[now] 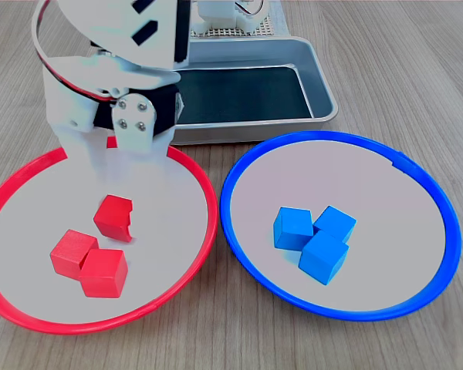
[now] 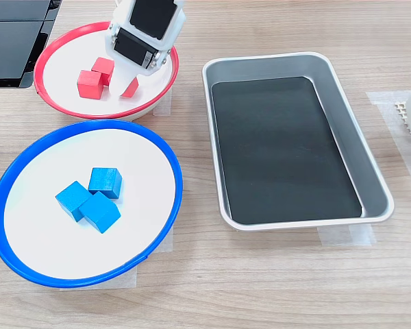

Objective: Relocate any red block in the blue dish to the red dish, correcting any misplacement.

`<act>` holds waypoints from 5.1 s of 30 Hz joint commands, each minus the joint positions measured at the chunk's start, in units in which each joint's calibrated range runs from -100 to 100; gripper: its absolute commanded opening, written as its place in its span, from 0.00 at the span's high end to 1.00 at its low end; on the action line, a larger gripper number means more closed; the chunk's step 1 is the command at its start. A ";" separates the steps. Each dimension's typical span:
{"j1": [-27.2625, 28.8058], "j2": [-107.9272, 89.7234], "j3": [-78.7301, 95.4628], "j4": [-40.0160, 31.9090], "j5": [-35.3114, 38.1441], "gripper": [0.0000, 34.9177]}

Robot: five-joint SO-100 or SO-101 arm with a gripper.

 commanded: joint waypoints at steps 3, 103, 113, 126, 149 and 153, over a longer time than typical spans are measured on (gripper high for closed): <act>0.33 -0.54 -2.88 -0.09 -0.29 0.72; -11.81 -126.51 104.45 4.20 -49.57 0.99; -11.81 -126.51 104.45 4.20 -49.57 0.99; -11.81 -126.51 104.45 4.20 -49.57 0.99; -11.81 -126.51 104.45 4.20 -49.57 0.99; -11.81 -126.51 104.45 4.20 -49.57 0.99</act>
